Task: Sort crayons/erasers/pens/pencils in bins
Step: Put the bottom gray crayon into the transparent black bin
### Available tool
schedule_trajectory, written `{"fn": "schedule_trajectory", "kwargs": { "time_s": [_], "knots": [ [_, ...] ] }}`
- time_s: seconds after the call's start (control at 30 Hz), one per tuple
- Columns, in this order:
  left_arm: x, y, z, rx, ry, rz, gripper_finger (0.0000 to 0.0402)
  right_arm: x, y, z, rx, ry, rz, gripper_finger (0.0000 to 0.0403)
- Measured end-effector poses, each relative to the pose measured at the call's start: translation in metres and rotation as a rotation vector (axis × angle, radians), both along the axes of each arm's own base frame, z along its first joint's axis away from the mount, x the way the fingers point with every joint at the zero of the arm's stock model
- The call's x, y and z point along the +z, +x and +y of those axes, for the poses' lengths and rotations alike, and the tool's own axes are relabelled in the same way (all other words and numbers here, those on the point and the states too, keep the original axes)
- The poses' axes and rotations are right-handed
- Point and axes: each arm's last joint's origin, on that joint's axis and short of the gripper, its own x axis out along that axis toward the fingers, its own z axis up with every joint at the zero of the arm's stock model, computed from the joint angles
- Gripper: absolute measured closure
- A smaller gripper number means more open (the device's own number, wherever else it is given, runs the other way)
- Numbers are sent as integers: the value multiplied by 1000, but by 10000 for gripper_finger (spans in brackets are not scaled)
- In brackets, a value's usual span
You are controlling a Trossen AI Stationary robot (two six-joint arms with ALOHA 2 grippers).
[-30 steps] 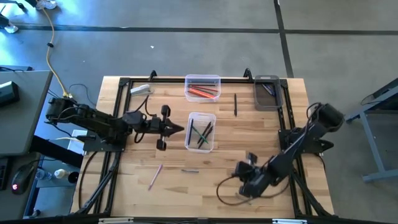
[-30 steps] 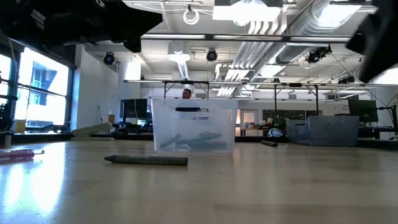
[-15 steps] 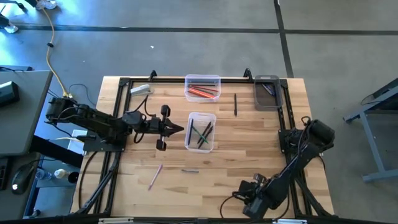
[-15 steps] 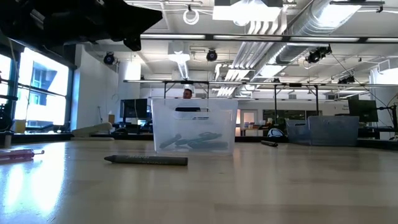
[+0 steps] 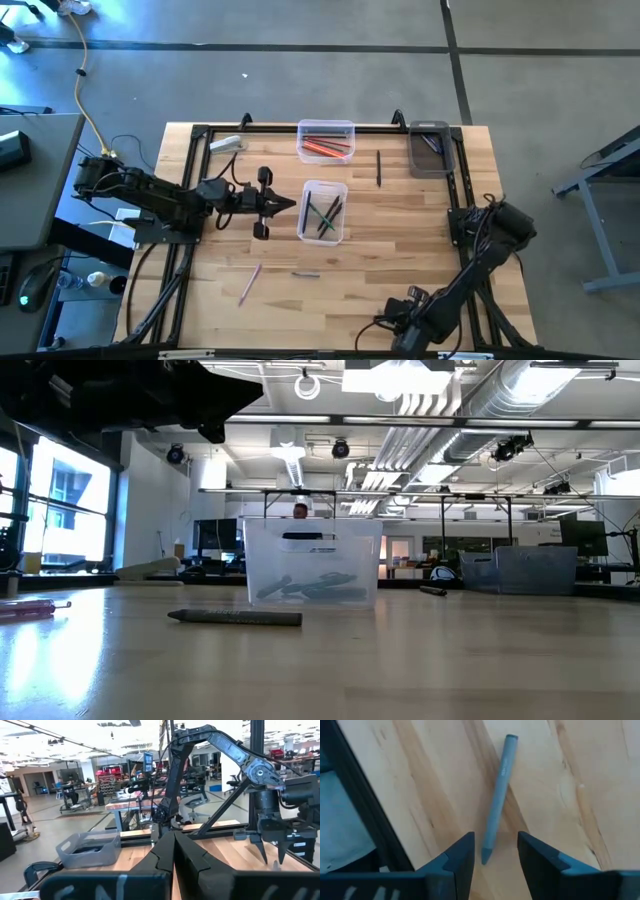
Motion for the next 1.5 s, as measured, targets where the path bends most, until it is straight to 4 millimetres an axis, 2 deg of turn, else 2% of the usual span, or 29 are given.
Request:
{"fn": "schedule_trajectory", "kwargs": {
  "time_s": [0.23, 0.57, 0.73, 0.87, 1.07, 1.23, 1.5],
  "knots": [
    [0, 0, 0, 9, 13, 2, 401, -7, -1, -1, 2, -33, 38, 275],
    [0, 0, 0, 9, 13, 3, 401, -8, 4, -11, 50, -80, 81, 380],
    [0, 0, 0, 9, 12, 2, 401, -6, 12, -19, 130, -84, 91, 397],
    [0, 0, 0, 9, 11, 2, 401, 1, 20, -29, 136, -138, 62, 390],
    [0, 0, 0, 9, 9, 2, 401, 30, 29, -41, 157, -117, -43, 392],
    [0, 0, 0, 8, 3, 1, 401, 62, 33, -70, 104, -162, -104, 393],
    [0, 0, 0, 8, 2, 1, 401, 113, 30, -151, -50, -317, -96, 393]
  ]
}}
